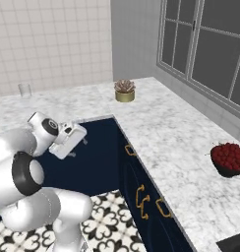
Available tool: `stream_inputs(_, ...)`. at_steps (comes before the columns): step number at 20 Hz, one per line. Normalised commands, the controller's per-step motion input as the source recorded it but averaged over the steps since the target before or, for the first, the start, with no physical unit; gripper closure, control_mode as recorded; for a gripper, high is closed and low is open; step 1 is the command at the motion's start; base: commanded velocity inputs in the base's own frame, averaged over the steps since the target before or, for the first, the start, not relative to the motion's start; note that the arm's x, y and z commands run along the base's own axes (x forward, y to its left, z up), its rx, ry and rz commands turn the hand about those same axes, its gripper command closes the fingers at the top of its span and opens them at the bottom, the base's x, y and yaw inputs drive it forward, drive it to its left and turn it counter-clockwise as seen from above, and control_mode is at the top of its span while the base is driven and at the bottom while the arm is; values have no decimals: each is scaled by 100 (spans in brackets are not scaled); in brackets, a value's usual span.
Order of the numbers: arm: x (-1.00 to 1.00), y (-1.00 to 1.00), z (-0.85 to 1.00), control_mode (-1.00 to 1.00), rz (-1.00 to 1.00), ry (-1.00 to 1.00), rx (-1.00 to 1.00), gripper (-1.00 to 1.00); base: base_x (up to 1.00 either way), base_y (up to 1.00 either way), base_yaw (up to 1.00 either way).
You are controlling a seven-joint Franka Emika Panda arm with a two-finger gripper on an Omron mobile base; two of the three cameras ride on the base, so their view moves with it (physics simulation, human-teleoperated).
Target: Take a straw from the drawer in front and place it inside the glass cup on the dining counter.
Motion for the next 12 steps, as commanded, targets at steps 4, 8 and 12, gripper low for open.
stream_inputs(4, 15, -37, -75, -100, 0, -2, -1, -100, 0, 0, 0)
stream_inputs(8, 31, -34, -26, -100, 0, -16, 0, -100, 0, 0, 0)
stream_inputs(12, 38, -36, -4, -100, 0, -13, 0, -100, 0, 0, 0)
